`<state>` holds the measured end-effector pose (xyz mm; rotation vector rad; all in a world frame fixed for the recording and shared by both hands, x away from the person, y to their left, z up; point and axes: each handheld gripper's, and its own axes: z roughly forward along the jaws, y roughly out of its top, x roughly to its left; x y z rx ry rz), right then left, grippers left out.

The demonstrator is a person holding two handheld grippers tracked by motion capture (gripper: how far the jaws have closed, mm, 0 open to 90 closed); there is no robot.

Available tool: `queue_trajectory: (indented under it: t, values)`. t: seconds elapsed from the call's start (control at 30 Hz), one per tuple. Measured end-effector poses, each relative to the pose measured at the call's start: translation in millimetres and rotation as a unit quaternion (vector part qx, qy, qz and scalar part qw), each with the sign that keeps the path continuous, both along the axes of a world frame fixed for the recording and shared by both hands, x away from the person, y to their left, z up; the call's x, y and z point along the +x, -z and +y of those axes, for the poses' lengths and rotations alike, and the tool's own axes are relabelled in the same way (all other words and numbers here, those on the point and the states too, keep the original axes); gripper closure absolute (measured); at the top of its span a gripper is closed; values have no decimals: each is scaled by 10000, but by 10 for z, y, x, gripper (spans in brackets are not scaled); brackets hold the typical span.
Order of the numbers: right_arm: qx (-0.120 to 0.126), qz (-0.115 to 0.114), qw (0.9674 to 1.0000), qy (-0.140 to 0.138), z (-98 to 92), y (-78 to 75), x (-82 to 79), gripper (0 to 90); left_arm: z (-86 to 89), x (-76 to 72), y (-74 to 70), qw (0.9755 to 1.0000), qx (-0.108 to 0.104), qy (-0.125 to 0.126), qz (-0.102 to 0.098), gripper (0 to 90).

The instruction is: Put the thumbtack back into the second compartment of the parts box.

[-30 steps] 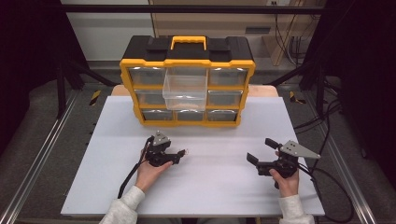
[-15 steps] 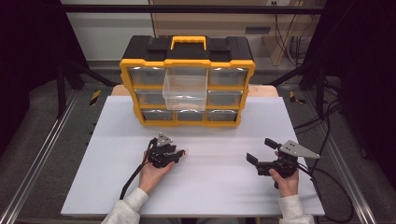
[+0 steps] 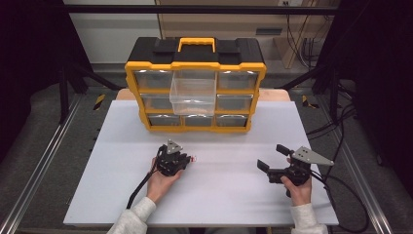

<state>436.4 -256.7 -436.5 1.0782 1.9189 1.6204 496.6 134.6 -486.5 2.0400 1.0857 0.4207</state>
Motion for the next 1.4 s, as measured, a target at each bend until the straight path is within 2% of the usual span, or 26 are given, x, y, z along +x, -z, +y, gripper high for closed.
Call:
queue_trajectory:
  t: [0.13,0.37,0.43,0.67,1.1,1.4]
  values:
    - [-1,8,10000,-2,2,1,2,3,-4,1,-1,9999,97,-4,-32,823]
    - [7,7,10000,-1,1,0,2,3,16,8,-7,10000,15,85,10,845]
    - [3,4,10000,-12,1,0,2,3,20,1,-20,9999,9,104,-32,846]
    - [22,13,10000,-12,2,-3,-1,3,95,-31,-140,9998,-111,105,-161,848]
    - [26,-19,10000,13,-5,-9,-5,3,308,-115,-399,9985,-496,44,-243,848]
    - [14,-17,10000,35,-6,-12,-7,3,430,-177,-579,9977,-583,22,-358,848]
